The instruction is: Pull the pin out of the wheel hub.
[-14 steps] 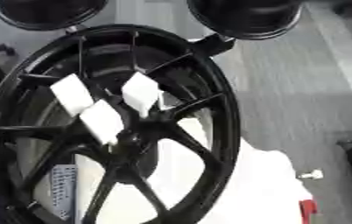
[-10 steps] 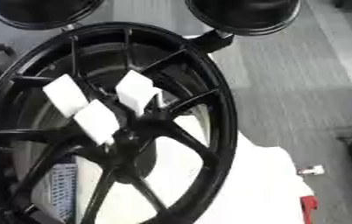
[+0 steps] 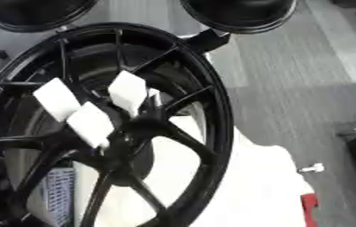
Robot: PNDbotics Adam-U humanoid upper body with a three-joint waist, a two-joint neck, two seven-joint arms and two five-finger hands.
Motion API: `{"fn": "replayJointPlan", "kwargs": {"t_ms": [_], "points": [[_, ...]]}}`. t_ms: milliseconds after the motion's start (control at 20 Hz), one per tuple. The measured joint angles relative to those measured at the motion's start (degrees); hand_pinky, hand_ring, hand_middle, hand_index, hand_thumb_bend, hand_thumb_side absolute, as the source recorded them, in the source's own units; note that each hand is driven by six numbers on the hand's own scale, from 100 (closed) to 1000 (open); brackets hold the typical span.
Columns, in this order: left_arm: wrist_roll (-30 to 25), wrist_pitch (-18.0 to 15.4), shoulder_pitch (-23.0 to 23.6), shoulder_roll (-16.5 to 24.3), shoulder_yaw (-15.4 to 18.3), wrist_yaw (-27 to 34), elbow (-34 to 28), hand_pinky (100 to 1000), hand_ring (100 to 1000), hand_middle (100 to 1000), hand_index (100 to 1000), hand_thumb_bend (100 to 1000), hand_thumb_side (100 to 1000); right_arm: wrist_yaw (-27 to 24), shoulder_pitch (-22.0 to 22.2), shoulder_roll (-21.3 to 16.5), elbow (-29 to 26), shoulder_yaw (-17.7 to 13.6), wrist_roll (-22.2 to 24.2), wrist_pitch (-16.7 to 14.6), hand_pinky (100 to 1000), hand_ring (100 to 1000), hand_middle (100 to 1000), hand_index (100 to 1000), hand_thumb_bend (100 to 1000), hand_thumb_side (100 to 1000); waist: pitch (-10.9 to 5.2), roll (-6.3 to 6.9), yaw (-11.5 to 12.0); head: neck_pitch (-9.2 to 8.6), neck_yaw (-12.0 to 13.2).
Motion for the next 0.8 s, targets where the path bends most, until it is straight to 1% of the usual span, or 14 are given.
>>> {"fn": "replayJointPlan", "kwargs": {"t_ms": [150, 350, 500, 600, 800], "points": [[-4.7, -1.7, -2.3, 0.6, -2.6, 0.4, 1.1, 862, 820, 751, 883, 102, 610, -0.1, 0.4, 0.0, -0.4, -0.3, -0.4, -0.1, 820, 691, 627, 784, 100, 355, -0.12, 0.25, 0.0, 0.0, -0.1], [-9.1, -2.9, -4.2, 0.8, -5.7, 1.1, 1.7, 863, 823, 757, 885, 144, 613, -0.3, 0.7, 0.0, -0.5, -0.5, -0.9, 0.0, 818, 687, 624, 783, 100, 376, -0.16, 0.51, -0.1, 0.0, -0.3], [-11.5, -3.1, -5.2, 1.2, -7.9, 2.0, 1.8, 862, 825, 759, 878, 171, 628, -0.3, 0.8, 0.0, -0.6, -0.6, -1.0, 0.0, 818, 686, 624, 783, 100, 379, -0.2, 0.69, -0.1, 0.0, -0.5], [-12.7, -3.0, -5.3, 1.2, -9.0, 2.7, 1.7, 861, 828, 762, 882, 169, 640, -0.3, 0.8, 0.0, -0.6, -0.7, -1.1, 0.0, 819, 686, 623, 783, 100, 383, -0.2, 0.7, -0.2, 0.0, -0.5], [-14.7, -2.6, -5.2, 1.7, -10.4, 4.7, 0.7, 860, 830, 761, 878, 177, 650, -0.3, 0.9, 0.1, -0.6, -0.8, -1.2, -0.2, 817, 683, 621, 783, 100, 419, -0.2, 0.76, -0.3, -0.03, -0.8]]}}
